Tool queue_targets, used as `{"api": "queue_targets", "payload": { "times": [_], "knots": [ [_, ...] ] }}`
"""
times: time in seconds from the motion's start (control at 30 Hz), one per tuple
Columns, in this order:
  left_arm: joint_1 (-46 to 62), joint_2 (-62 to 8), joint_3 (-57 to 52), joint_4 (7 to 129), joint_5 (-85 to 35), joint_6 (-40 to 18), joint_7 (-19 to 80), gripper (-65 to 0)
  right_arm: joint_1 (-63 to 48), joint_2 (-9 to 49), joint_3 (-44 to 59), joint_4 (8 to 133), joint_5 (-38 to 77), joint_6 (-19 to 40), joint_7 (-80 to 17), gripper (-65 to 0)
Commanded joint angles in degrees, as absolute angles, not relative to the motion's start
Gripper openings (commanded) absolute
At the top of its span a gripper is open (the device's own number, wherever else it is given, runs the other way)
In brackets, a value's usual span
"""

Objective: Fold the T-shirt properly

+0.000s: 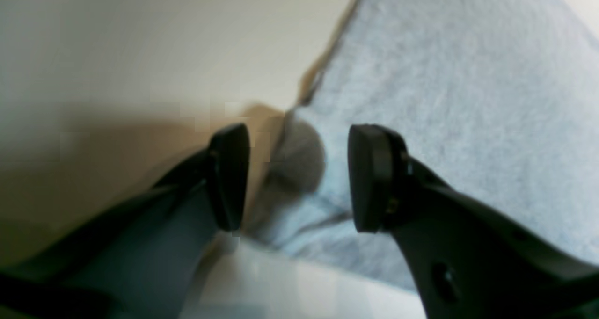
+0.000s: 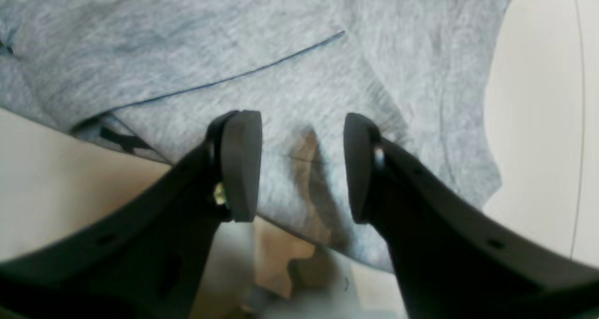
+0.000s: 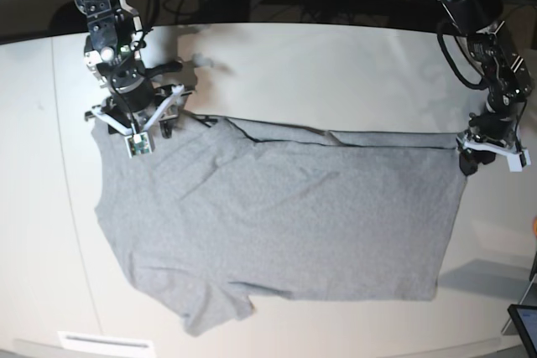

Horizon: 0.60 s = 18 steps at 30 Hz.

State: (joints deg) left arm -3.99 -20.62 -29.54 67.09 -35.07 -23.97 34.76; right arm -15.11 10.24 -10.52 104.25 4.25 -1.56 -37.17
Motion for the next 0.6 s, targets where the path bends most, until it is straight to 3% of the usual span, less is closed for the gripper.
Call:
{"api": "queue_targets", "payload": {
  "times": [0.0, 0.27, 0.47, 0.57],
  "knots": [
    [-4.70, -21.58, -29.93, 68.35, -35.65, -24.04, 33.54, -31.7, -14.73, 10.42, -10.42, 105.19, 4.09, -1.80, -35.91, -37.9],
    [-4.88, -21.49, -29.58, 68.18, -35.47, -24.04, 33.54, -33.6, -14.73, 10.42, -10.15, 105.10, 4.09, -1.80, -35.91, -37.9],
    [-4.88, -21.49, -29.58, 68.09, -35.47, -24.04, 33.54, -52.2, -14.64, 10.42, -10.33, 105.01, 4.09, -1.80, -35.91, -37.9],
    [-4.88, -21.49, -29.49, 68.09, -35.47, -24.04, 33.54, -58.3, -14.64, 10.42, -10.33, 105.01, 4.09, -1.80, -35.91, -37.9]
  ]
}}
